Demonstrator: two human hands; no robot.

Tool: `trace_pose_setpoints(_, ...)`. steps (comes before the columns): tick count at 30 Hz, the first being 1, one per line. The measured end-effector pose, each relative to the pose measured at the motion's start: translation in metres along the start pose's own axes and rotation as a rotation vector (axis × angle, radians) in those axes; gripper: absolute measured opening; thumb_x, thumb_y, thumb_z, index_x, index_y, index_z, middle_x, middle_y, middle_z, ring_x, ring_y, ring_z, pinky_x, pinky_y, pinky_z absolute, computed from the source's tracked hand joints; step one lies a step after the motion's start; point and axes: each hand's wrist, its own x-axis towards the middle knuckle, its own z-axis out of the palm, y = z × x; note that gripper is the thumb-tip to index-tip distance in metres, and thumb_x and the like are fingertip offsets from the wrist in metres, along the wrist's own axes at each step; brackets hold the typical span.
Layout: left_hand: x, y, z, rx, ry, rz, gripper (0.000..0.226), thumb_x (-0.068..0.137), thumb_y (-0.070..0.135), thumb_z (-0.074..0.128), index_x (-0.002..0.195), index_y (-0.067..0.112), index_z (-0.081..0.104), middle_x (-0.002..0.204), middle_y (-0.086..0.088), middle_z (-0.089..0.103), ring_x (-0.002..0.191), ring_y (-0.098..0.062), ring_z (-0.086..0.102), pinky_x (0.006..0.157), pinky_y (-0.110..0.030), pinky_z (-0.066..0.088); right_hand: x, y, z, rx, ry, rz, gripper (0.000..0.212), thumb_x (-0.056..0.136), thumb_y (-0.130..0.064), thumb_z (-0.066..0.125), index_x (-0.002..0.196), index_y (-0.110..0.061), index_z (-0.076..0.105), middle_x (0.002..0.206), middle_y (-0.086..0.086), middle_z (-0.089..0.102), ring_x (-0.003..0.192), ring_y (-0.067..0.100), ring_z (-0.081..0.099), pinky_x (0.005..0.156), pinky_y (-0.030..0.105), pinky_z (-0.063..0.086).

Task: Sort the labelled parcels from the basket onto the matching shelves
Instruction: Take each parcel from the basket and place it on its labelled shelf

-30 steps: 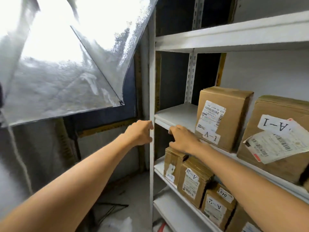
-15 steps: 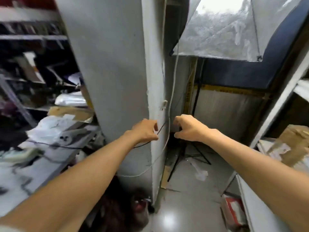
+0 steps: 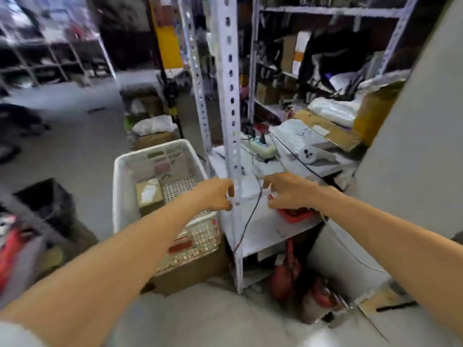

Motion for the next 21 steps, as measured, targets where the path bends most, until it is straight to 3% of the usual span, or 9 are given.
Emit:
trace_pose_setpoints(3,-0.035,-0.075,-0.004,-0.021,0.038,-0.138,0.04,0.082,0.03,0.072,0.116,0.015,0.057,0.111,-0.003,0.061,0.1,-0.023,0.058,0.077,-0.03,0.046,0.055,-0.071,0.007,0.014,-0.051,-0.15,0.049,0.083,-0.028,0.067,0.126,-0.015,0.05,0.118,0.004,0.054,0.109,0.023,0.053,0.089,0.036,0.047)
trace_pose_setpoints(6,-0.065,-0.143,-0.007,-0.05,0.047,-0.236,0.039,0.082,0.029,0.073,0.114,0.013,0.058,0.113,-0.004,0.061,0.102,-0.023,0.058,0.081,-0.032,0.049,0.102,-0.138,0.015,-0.011,-0.089,-0.257,0.051,0.085,-0.025,0.066,0.131,-0.011,0.048,0.127,0.008,0.054,0.113,0.024,0.052,0.085,0.029,0.043)
trace_pose_setpoints(10,-0.092,-0.221,-0.012,-0.083,0.056,-0.337,0.037,0.083,0.026,0.071,0.114,0.012,0.057,0.111,-0.003,0.061,0.096,-0.021,0.057,0.073,-0.032,0.045,0.157,-0.204,0.023,-0.041,-0.114,-0.327,0.051,0.085,-0.025,0.066,0.131,-0.011,0.048,0.128,0.009,0.054,0.112,0.025,0.053,0.089,0.036,0.048)
trace_pose_setpoints(17,-0.101,-0.321,-0.012,-0.078,0.018,-0.418,0.041,0.083,0.033,0.07,0.119,0.019,0.055,0.115,-0.003,0.06,0.099,-0.023,0.059,0.08,-0.036,0.051,0.231,-0.262,0.033,-0.092,-0.177,-0.322,0.048,0.084,-0.023,0.066,0.126,-0.008,0.048,0.124,0.009,0.054,0.11,0.027,0.053,0.084,0.033,0.046)
trace_pose_setpoints(21,-0.078,-0.358,-0.013,-0.177,0.057,-0.44,0.04,0.084,0.03,0.069,0.12,0.017,0.057,0.118,-0.004,0.062,0.102,-0.023,0.06,0.084,-0.038,0.051,0.269,-0.268,0.034,-0.106,-0.194,-0.328,0.049,0.085,-0.023,0.066,0.13,-0.011,0.048,0.127,0.008,0.053,0.105,0.02,0.05,0.079,0.027,0.038)
